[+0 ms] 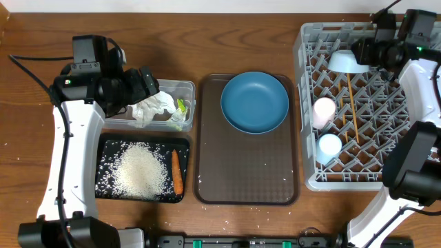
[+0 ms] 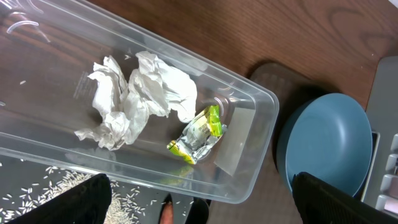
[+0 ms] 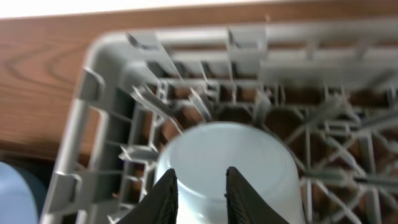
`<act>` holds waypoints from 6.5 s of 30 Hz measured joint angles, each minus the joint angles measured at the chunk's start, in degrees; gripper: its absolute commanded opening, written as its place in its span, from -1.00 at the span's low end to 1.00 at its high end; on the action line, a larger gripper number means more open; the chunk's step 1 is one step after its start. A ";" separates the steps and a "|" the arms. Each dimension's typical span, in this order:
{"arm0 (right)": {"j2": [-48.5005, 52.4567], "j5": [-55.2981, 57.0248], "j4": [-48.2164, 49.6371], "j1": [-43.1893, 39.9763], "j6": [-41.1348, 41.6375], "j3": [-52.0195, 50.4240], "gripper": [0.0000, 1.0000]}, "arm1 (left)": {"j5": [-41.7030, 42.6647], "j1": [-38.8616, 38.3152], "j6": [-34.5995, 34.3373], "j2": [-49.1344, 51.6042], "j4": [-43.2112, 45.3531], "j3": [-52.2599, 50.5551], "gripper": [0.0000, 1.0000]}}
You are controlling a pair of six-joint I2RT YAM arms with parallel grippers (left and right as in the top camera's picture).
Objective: Sort waste into correct bins and load items into the dishwasher rack
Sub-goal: 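Open the right gripper, release the bowl, and move toward the blue plate, then lower the right gripper onto the blue plate's rim and grasp it, then lift the blue plate and carry it tilted into the rack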
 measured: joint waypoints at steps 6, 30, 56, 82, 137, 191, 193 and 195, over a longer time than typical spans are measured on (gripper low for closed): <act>0.00 4.68 -7.37 -0.13 0.66 0.02 -0.51 | -0.02 0.00 -0.02 0.00 0.02 0.00 0.89; -15.37 -11.52 -27.41 11.39 5.07 0.09 -0.41 | 0.00 0.00 0.00 0.00 0.02 0.00 0.90; -14.78 20.46 0.79 52.94 5.27 -23.41 -0.24 | 0.00 0.00 0.00 0.00 0.00 0.00 0.90; -14.78 24.61 12.83 53.33 5.25 -35.17 -0.24 | 0.00 0.00 -0.02 0.00 0.00 0.00 0.90; -22.38 18.43 6.10 53.48 5.22 -37.62 -0.08 | 0.00 0.00 0.00 0.00 0.02 0.00 0.90; -33.86 -62.79 -12.48 -22.21 15.04 -24.61 -0.98 | 0.00 0.00 0.00 0.00 0.02 0.00 0.90; -30.53 -63.65 -12.11 -23.34 15.04 -24.61 -0.98 | 0.00 0.00 -0.02 0.00 0.02 0.00 0.89; -28.44 -64.02 -11.89 -23.85 15.02 -24.61 -0.98 | 0.00 0.00 -0.02 0.00 0.04 0.00 0.90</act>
